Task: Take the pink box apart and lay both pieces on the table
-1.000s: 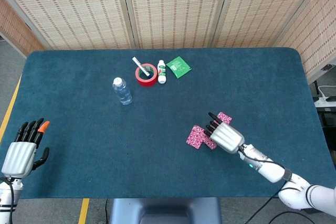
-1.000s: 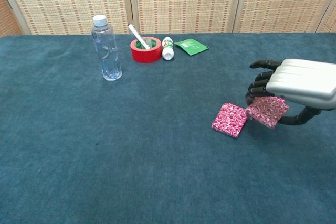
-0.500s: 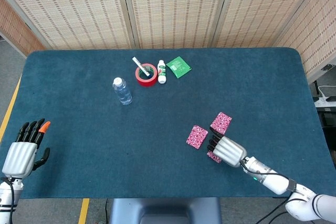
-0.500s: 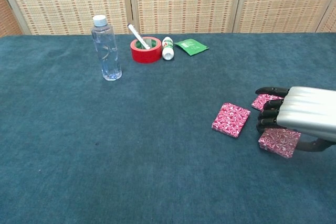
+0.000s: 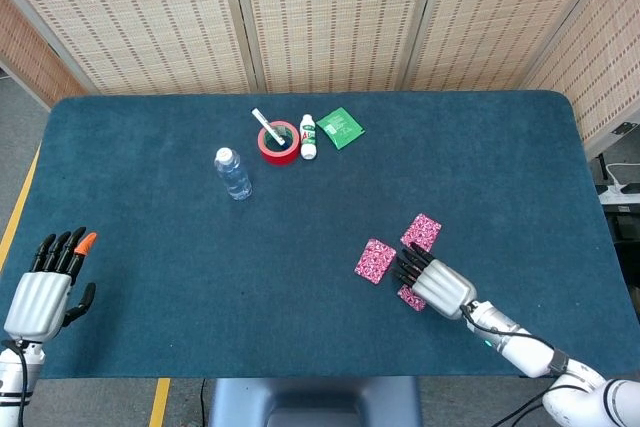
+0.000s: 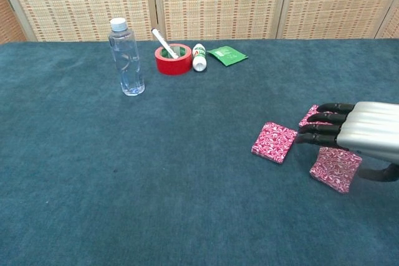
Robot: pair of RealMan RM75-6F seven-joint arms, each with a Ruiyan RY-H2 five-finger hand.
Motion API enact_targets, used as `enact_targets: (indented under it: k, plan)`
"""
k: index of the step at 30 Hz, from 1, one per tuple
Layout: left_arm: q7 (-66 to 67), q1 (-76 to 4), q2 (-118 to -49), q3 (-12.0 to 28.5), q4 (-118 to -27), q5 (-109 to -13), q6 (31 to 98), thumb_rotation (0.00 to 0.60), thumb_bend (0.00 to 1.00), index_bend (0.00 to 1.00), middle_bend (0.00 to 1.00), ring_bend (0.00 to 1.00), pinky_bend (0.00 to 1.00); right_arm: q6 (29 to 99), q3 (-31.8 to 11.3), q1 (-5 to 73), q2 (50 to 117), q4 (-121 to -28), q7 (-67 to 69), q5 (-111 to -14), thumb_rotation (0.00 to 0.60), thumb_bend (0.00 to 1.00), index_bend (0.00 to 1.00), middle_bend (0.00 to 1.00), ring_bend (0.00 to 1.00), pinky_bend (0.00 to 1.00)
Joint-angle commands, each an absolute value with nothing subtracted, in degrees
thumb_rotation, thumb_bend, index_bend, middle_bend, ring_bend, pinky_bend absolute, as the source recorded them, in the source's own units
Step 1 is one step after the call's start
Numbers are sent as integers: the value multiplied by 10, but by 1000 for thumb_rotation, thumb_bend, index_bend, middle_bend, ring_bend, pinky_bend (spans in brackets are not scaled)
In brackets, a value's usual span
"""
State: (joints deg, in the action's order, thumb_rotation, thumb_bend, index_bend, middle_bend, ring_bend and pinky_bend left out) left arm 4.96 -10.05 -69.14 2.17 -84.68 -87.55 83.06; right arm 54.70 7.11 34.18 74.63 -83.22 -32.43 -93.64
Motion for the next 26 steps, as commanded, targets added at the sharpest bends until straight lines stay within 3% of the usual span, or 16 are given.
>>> enact_targets:
  k: [1, 7, 11, 16, 20, 26]
  plan:
    - [49, -100, -690, 21, -849, -876, 831, 600, 476, 0, 0, 0, 53, 584, 63, 323, 717, -870, -314, -930, 600, 271, 0, 35, 0, 0]
    - [43, -99, -692, 22, -844, -883, 841, 600, 475, 0, 0, 0, 53, 692, 46, 259, 680, -917, -291, -907, 600, 270, 0, 34, 0, 0]
    - [40, -99, -694, 23, -840, -888, 845, 600, 475, 0, 0, 0, 52, 717, 43, 240, 676, -927, -288, -896, 600, 271, 0, 20, 0, 0]
    - [21, -98, -713, 22, -807, -926, 884, 600, 475, 0, 0, 0, 47, 844, 40, 137, 683, -931, -210, -848, 600, 271, 0, 0, 0, 0]
    - [18, -98, -715, 20, -800, -926, 883, 600, 475, 0, 0, 0, 44, 849, 23, 118, 693, -926, -214, -813, 600, 271, 0, 0, 0, 0]
    - [25, -98, -711, 17, -810, -926, 878, 600, 476, 0, 0, 0, 42, 866, 9, 112, 702, -907, -193, -834, 600, 271, 0, 0, 0, 0]
